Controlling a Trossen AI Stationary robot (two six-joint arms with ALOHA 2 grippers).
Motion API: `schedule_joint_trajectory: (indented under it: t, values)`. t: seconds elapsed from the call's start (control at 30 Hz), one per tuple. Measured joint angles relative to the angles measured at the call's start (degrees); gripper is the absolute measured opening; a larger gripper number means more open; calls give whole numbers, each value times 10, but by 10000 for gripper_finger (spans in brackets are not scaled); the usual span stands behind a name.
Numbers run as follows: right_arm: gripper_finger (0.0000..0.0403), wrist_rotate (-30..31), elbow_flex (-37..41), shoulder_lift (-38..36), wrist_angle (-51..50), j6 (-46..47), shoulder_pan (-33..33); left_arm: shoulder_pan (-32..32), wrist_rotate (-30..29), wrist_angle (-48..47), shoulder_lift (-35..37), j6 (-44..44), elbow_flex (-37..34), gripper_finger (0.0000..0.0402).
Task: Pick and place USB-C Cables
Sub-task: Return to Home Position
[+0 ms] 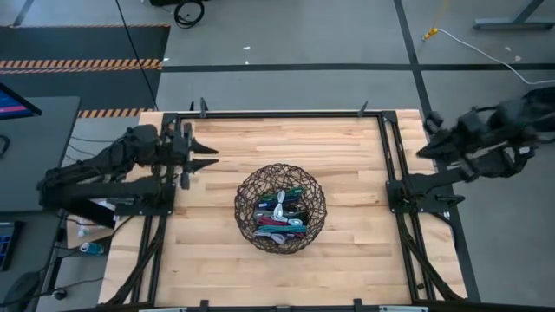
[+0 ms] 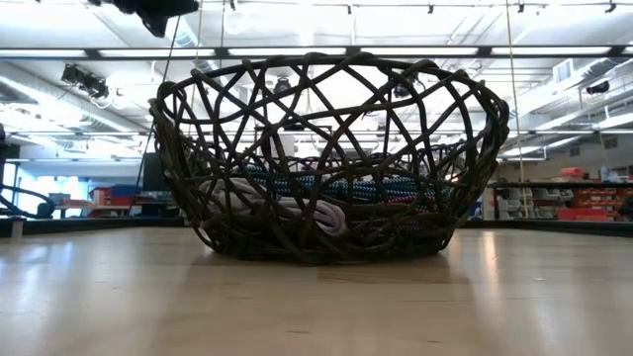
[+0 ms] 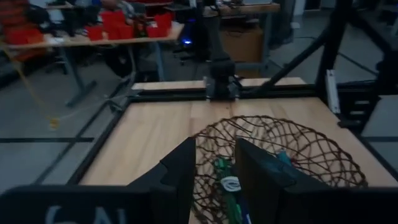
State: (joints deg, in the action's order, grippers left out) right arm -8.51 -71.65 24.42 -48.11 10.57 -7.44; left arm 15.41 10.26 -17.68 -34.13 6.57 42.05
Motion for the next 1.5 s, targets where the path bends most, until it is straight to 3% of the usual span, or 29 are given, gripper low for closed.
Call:
schedule_joint_trajectory:
  t: [0.07, 0.2, 0.43, 0.67, 0.87, 0.97, 1.5]
  values:
    - [18, -2, 57, -21, 40, -2, 0, 21, 31, 13, -4, -3, -15, 119]
    - [18, -5, 161, -76, 122, 1, 0, 41, 35, 22, 2, -38, -64, 119]
    - [18, 6, 340, -148, 244, 5, 0, 22, 47, 149, 20, -48, -168, 119]
    - [18, -4, 466, -182, 355, 33, 0, 13, 46, 221, 20, -78, -257, 119]
    - [18, -5, 541, -192, 421, 36, 0, 4, 46, 428, 19, -119, -368, 119]
    - [18, -5, 560, -193, 435, 43, 0, 3, 46, 482, 20, -134, -409, 119]
    - [31, 24, 666, -216, 460, 25, 1, 5, 22, 437, 19, -104, -415, 119]
